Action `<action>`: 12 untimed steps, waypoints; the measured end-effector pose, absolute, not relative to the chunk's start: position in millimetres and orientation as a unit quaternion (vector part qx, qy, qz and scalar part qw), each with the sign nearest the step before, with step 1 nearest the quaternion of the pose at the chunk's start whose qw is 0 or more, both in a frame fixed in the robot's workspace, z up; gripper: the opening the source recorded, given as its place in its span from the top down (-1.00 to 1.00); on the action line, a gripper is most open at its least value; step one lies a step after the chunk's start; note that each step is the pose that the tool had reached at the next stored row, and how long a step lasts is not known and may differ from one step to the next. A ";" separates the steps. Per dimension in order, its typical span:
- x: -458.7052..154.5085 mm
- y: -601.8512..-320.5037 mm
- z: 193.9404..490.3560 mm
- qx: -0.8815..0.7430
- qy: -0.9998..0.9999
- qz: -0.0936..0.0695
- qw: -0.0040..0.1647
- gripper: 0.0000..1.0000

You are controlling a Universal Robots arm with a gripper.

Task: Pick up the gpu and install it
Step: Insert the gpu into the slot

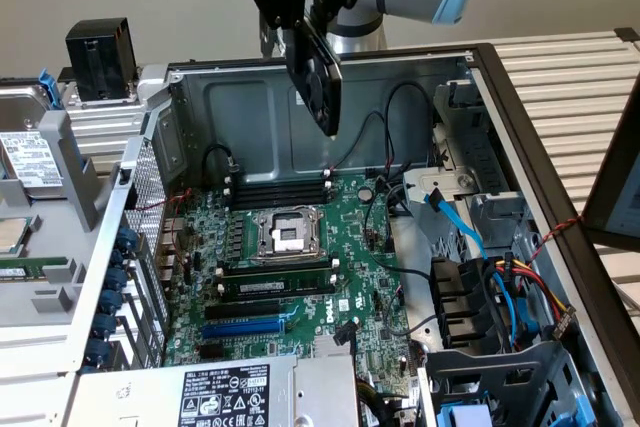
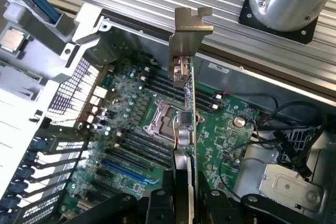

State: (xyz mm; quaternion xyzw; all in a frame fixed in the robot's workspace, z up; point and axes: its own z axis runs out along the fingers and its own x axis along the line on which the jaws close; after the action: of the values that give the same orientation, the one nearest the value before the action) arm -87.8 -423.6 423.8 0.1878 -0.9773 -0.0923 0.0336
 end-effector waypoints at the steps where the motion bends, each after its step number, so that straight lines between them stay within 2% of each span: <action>1: -87.8 -423.6 423.7 0.196 -0.976 -0.092 0.034 0.44; 12: -87.8 -423.6 423.1 0.293 -0.951 -0.088 0.043 0.44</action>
State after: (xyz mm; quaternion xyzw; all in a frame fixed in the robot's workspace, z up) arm -87.8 -423.6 423.1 0.2930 -0.9511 -0.0881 0.0434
